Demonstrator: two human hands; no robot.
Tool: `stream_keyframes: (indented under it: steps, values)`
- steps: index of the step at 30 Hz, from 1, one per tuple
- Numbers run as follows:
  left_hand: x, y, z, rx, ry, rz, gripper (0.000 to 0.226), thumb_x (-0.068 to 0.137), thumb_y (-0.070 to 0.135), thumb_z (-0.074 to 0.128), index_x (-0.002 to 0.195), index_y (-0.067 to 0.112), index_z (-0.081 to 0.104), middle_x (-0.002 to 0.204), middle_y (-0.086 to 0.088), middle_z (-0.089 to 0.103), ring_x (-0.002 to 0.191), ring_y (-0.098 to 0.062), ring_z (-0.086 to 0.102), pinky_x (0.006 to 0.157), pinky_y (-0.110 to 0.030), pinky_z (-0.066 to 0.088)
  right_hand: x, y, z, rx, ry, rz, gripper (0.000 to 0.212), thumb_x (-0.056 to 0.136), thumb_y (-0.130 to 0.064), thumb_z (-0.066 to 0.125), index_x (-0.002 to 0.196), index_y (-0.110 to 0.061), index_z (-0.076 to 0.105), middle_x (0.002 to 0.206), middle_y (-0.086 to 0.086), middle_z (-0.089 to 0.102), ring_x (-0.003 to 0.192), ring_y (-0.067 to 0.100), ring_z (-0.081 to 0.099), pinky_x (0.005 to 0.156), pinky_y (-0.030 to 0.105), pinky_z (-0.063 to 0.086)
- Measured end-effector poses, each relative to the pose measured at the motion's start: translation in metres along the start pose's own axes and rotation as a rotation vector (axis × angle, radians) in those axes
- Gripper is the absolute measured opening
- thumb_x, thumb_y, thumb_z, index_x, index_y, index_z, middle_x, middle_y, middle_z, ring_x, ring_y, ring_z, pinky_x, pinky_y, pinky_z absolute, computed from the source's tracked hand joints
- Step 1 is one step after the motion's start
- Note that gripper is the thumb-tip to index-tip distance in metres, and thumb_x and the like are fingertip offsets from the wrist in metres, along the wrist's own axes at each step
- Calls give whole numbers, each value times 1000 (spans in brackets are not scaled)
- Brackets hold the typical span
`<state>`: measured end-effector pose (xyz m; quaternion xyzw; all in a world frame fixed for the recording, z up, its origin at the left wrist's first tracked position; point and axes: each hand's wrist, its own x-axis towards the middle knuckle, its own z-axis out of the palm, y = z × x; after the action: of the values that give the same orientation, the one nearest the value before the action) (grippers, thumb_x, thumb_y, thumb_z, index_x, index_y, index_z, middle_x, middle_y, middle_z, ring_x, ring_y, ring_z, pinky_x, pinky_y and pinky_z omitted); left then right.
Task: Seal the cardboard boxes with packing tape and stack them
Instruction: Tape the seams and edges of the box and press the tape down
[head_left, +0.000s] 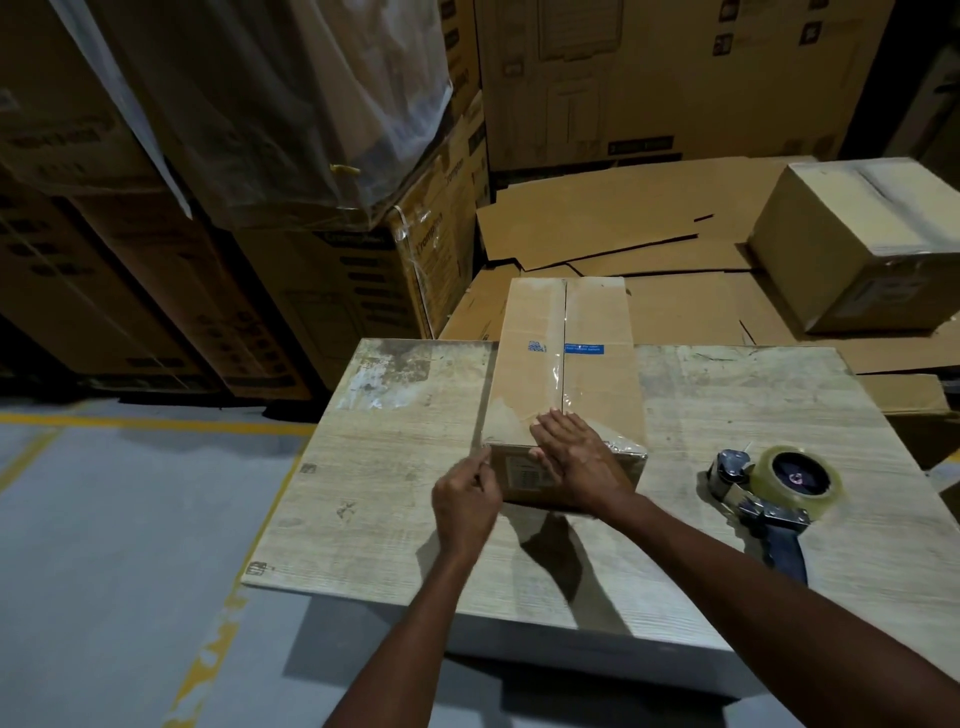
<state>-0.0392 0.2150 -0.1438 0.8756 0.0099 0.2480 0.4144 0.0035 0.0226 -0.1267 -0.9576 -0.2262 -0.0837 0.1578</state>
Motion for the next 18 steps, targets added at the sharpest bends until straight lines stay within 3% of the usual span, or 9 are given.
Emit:
stream_keyframes:
  steps: [5, 8, 11, 15, 18]
  values:
    - [34, -16, -34, 193, 69, 239, 23, 86, 1, 71, 107, 9, 77, 85, -1, 73, 70, -13, 63, 63, -28, 53, -6, 0, -2, 19, 24, -96, 47, 104, -27, 60, 147, -11, 52, 154, 16, 51, 147, 32, 42, 124, 42, 16]
    - [51, -18, -39, 229, -73, 427, 26, 89, 2, 72, 114, 7, 74, 99, -6, 74, 91, -20, 66, 82, -32, 55, -4, -5, 4, 21, -5, -111, 49, 98, -23, 68, 145, -13, 54, 150, 15, 55, 145, 33, 45, 123, 44, 22]
    - [62, -13, -30, 234, -254, 552, 42, 76, -10, 78, 115, 6, 75, 110, -11, 75, 105, -27, 68, 91, -39, 58, 6, -19, 2, 51, -5, -96, 51, 99, -22, 67, 147, -12, 53, 153, 15, 51, 148, 33, 41, 124, 37, 14]
    - [61, -10, -18, 261, -364, 514, 51, 61, -17, 77, 106, 8, 75, 103, -12, 71, 98, -30, 66, 75, -38, 60, 12, -30, 5, 39, -10, -64, 53, 95, -12, 69, 145, -5, 55, 151, 19, 53, 144, 35, 47, 121, 37, 7]
    - [60, -9, -16, 260, -364, 477, 49, 62, -14, 78, 105, 8, 73, 101, -11, 68, 97, -29, 62, 70, -37, 56, 13, -24, 6, -37, -15, -102, 63, 97, -19, 69, 154, -10, 44, 161, 15, 40, 151, 31, 36, 119, 30, 2]
